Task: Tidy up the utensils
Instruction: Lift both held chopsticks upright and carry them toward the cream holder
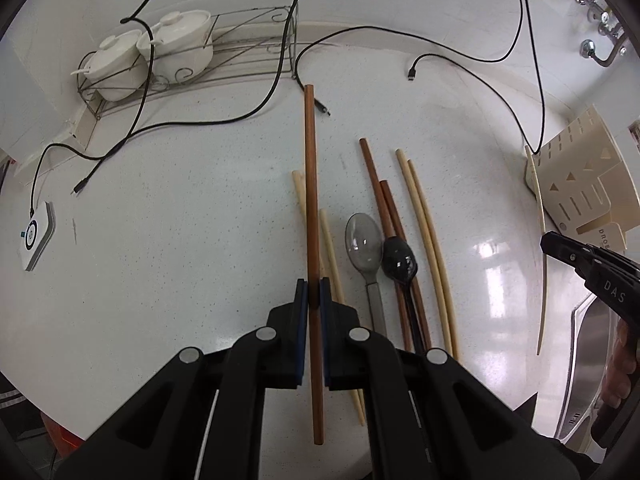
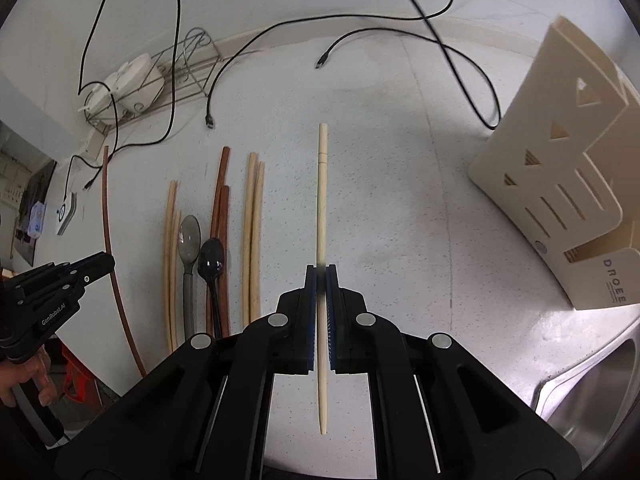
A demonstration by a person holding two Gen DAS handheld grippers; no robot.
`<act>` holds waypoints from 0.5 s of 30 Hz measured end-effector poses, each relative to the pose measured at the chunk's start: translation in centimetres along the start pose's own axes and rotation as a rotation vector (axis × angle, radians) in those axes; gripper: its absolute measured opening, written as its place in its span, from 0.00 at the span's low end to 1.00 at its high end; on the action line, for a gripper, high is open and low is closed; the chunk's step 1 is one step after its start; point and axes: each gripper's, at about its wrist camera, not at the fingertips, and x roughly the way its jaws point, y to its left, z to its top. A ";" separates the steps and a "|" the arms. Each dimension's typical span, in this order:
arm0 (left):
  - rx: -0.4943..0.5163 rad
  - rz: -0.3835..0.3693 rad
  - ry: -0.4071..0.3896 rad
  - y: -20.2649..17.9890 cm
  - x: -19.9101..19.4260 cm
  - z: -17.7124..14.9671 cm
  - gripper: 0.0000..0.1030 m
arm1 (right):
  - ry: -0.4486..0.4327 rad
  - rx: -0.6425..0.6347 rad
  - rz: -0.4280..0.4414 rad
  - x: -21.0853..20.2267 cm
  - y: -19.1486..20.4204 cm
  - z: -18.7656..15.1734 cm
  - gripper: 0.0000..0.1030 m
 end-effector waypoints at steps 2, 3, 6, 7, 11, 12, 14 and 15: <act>0.014 -0.013 -0.022 -0.9 -0.6 0.5 0.05 | -0.036 0.028 0.000 -1.2 -0.9 0.3 0.04; 0.021 -0.020 -0.032 -1.4 -0.9 0.6 0.05 | -0.053 0.040 -0.003 -1.8 -1.4 0.3 0.04; 0.046 -0.034 -0.066 -2.5 -2.0 1.4 0.05 | -0.103 0.077 -0.012 -3.3 -2.8 0.2 0.04; 0.054 -0.039 -0.077 -2.9 -2.4 1.8 0.05 | -0.120 0.090 -0.011 -3.9 -3.3 0.2 0.04; 0.095 -0.057 -0.133 -4.4 -4.5 2.7 0.05 | -0.204 0.133 -0.014 -6.3 -5.0 0.1 0.04; 0.107 -0.064 -0.146 -4.9 -5.0 3.1 0.05 | -0.228 0.141 -0.015 -7.0 -5.5 0.0 0.04; 0.129 -0.079 -0.171 -6.1 -6.1 3.7 0.05 | -0.291 0.151 -0.021 -8.4 -6.1 -0.3 0.04; 0.142 -0.086 -0.185 -6.5 -6.5 4.0 0.05 | -0.327 0.156 -0.029 -9.2 -6.5 -0.4 0.04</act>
